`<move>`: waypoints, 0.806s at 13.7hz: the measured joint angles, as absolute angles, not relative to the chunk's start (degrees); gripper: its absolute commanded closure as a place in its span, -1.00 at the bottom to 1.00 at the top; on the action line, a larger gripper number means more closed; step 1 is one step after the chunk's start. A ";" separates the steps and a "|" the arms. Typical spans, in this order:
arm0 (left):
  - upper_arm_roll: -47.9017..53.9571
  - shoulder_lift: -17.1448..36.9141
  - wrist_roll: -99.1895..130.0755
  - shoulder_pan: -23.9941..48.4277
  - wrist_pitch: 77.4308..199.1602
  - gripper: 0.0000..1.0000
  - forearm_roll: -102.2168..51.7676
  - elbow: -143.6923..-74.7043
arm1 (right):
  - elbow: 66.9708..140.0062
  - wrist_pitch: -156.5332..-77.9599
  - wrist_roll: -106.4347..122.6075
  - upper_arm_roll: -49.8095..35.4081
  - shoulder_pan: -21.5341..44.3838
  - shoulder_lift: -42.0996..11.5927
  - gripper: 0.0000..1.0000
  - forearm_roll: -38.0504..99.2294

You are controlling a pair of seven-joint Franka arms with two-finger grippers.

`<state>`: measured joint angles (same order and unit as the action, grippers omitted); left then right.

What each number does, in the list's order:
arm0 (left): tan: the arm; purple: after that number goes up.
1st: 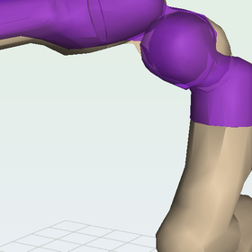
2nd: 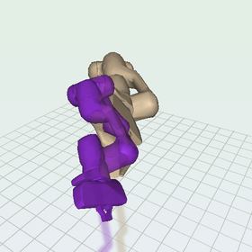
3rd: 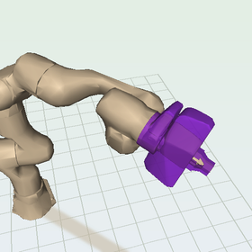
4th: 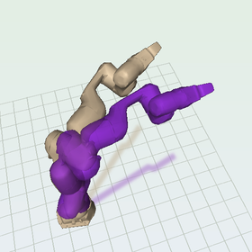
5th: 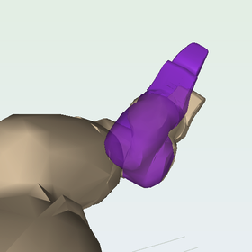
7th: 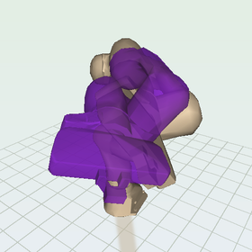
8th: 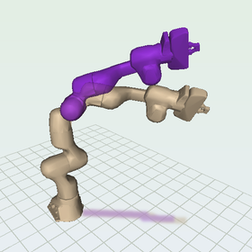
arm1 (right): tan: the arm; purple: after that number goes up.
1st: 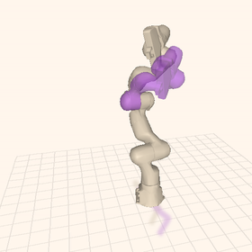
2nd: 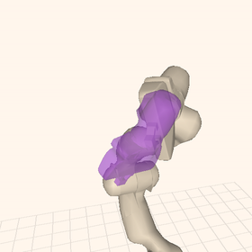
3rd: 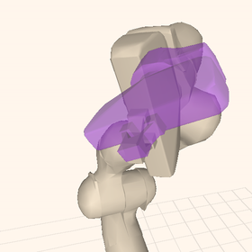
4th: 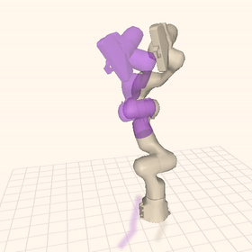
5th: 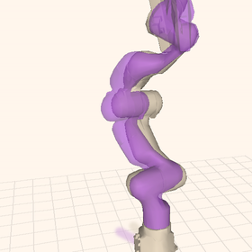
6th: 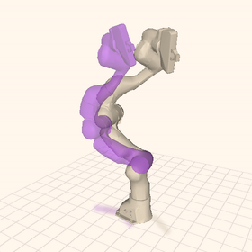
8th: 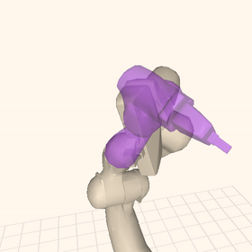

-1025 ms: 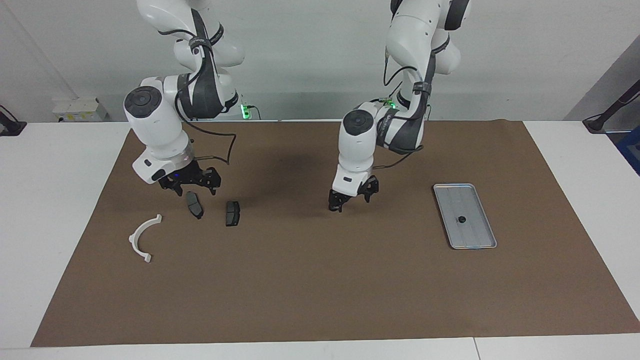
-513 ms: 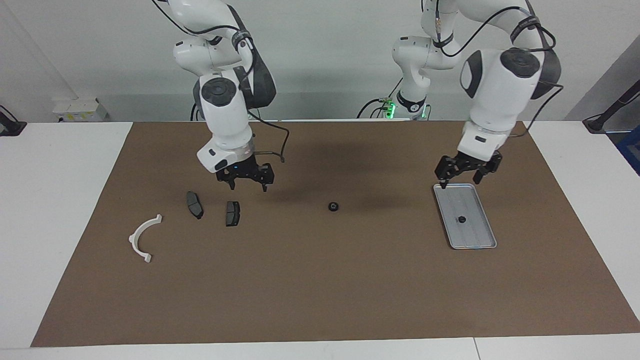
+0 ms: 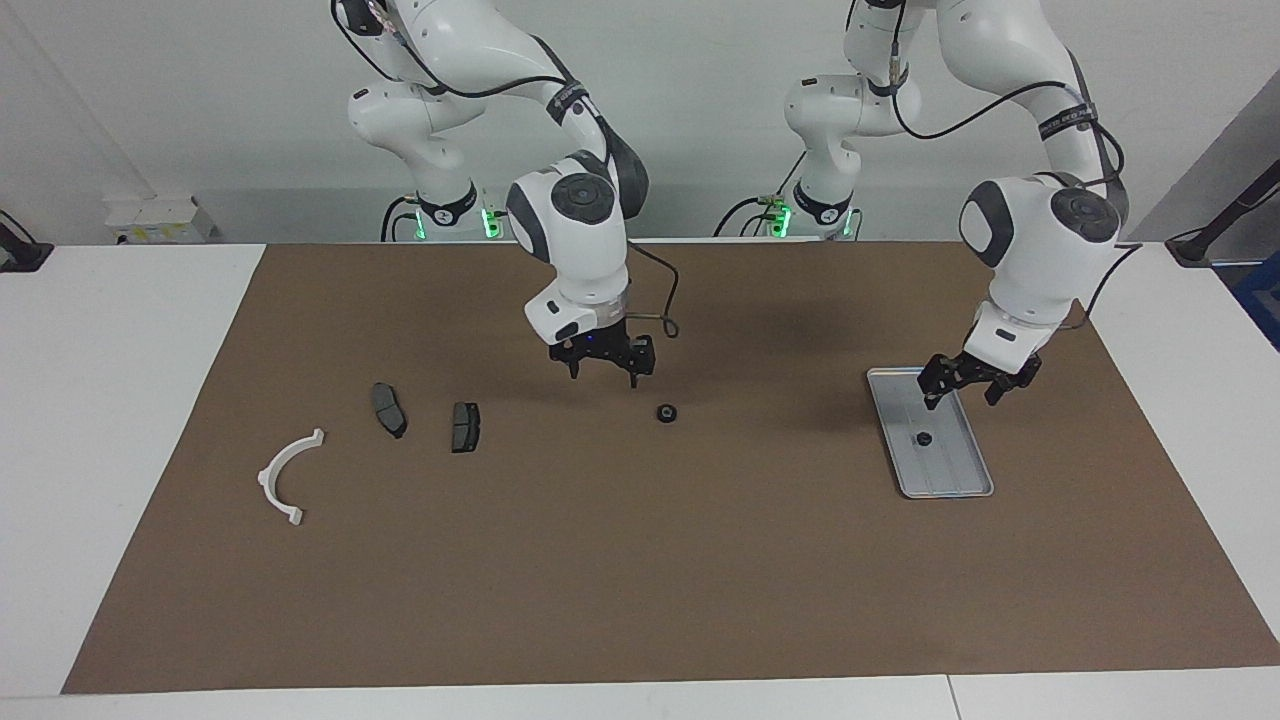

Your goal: Place bearing gear from tray to pile

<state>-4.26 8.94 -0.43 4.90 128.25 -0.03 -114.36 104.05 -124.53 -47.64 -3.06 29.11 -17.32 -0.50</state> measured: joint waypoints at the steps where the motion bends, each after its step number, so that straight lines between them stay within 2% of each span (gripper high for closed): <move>1: -4.26 10.02 -0.43 4.87 129.96 -0.98 -0.03 -114.92 | 102.41 -124.46 -49.60 -3.03 30.33 -18.96 -0.99 -0.65; 4: -4.30 12.77 -0.61 4.60 133.35 -0.93 -0.03 -115.96 | 94.93 -124.35 -58.43 -3.02 35.29 -26.98 -0.98 -5.14; 7: -4.24 14.79 -0.99 4.24 135.50 -0.90 -0.04 -115.99 | 88.66 -124.38 -60.70 -2.90 36.63 -34.27 -0.96 -6.09; 11: -4.01 15.85 -1.11 4.22 135.95 -0.86 -0.43 -116.43 | 87.01 -124.36 -62.71 -2.37 35.51 -35.68 -0.87 -6.05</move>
<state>-4.01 15.85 -1.11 4.22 135.95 -0.43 -116.43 87.01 -124.36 -62.71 -2.37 35.51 -35.68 -6.05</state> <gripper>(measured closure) 0.088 0.000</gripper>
